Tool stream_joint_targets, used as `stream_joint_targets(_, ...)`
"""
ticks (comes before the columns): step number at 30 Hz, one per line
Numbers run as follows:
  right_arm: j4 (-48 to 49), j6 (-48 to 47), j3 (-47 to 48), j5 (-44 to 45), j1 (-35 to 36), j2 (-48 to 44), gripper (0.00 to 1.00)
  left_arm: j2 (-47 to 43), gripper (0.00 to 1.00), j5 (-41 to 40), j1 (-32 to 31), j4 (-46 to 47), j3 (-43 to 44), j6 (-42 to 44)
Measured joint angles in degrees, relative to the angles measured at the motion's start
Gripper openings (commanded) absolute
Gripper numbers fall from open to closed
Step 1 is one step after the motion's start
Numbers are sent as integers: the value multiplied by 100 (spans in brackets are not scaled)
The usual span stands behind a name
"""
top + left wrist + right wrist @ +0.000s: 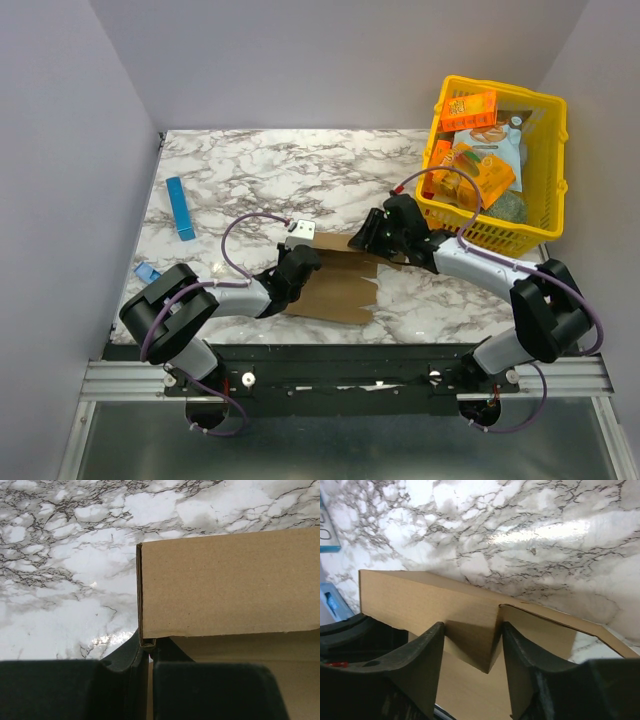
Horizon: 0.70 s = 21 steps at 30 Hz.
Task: Fold the paper box
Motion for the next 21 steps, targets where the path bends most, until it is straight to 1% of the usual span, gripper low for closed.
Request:
stream_joint_targets(1,63,26,-24,-28,-2,-13,47,0,0,-9,-4,0,0,0)
stream_joint_targets(2,101,35,-37,-57,-2,-22,46,0,0,-13,-11,-2,0,0)
stream_joint_targets(6,243,133,-129,-133,-55,-31,44,0,0,-28,-15,-15,0,2)
stream_joint_targets(10,476,238,-267,-225,-107,-42,39,2,0,-48,-15,-26,0,2)
stream_joint_targets(15,662,321,-361,-264,-129,-50,37,0,0,-94,-26,-42,0,2)
stream_joint_targets(16,693,330,-378,-271,-138,-55,41,2,0,-96,-26,-42,0,2)
stream_joint_targets(18,726,334,-393,-284,-142,-59,55,2,0,-114,-37,-44,0,2)
stream_joint_targets(19,741,328,-400,-293,-142,-72,69,2,0,-122,-42,-44,0,2)
stream_joint_targets(21,745,332,-435,-297,-142,-151,79,2,0,-127,-48,-39,7,4)
